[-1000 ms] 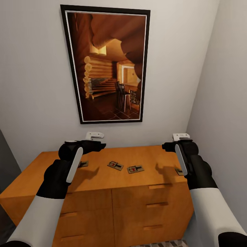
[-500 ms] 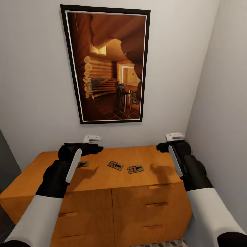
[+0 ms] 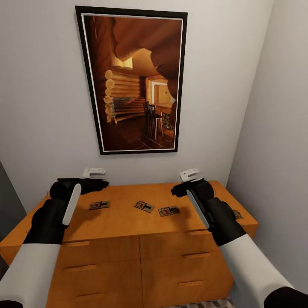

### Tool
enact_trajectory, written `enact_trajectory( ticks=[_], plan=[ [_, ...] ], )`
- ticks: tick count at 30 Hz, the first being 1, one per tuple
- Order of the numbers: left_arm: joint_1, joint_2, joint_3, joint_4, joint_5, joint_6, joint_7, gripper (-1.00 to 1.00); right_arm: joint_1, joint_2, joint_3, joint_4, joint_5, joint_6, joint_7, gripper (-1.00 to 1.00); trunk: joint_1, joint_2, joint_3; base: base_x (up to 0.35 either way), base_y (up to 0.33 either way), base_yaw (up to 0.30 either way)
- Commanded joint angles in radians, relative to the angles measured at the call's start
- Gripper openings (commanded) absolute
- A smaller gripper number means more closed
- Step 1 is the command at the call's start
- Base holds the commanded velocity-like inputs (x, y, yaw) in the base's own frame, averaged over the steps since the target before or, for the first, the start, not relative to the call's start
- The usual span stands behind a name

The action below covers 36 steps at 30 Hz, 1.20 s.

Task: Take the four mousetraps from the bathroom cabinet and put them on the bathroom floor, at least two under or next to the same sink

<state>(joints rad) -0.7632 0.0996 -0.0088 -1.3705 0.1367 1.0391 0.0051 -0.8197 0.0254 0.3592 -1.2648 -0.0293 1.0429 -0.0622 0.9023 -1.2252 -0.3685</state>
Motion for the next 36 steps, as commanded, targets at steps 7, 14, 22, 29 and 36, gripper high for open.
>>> enact_trajectory(
  ticks=[7,14,22,29,36],
  plan=[
    [-0.001,0.031,0.009,-0.001,0.007,0.005,0.000,1.00,-0.001,0.011,0.026,-0.001,-0.011,0.004,0.077,1.00,0.000,-0.001,-0.001,0.000,0.000,0.000],
    [-0.001,0.040,0.012,-0.005,0.006,0.005,0.000,1.00,-0.001,0.011,0.033,-0.007,-0.012,0.004,0.137,1.00,0.000,-0.001,-0.001,0.000,0.000,0.000],
    [-0.001,0.047,0.012,-0.006,0.007,0.005,-0.001,1.00,-0.001,0.009,0.035,-0.009,-0.013,0.004,0.167,1.00,0.000,-0.001,-0.001,0.000,0.000,0.000],
    [-0.001,0.056,0.011,-0.001,0.010,0.006,-0.002,1.00,-0.001,0.006,0.037,-0.012,-0.014,0.004,0.203,1.00,0.000,-0.001,-0.001,0.000,0.000,0.000],
    [-0.001,0.074,0.008,0.000,0.011,0.008,-0.003,1.00,-0.001,0.005,0.044,-0.017,-0.014,0.004,0.240,1.00,0.000,-0.001,-0.001,0.000,0.000,0.000]
  ],
)
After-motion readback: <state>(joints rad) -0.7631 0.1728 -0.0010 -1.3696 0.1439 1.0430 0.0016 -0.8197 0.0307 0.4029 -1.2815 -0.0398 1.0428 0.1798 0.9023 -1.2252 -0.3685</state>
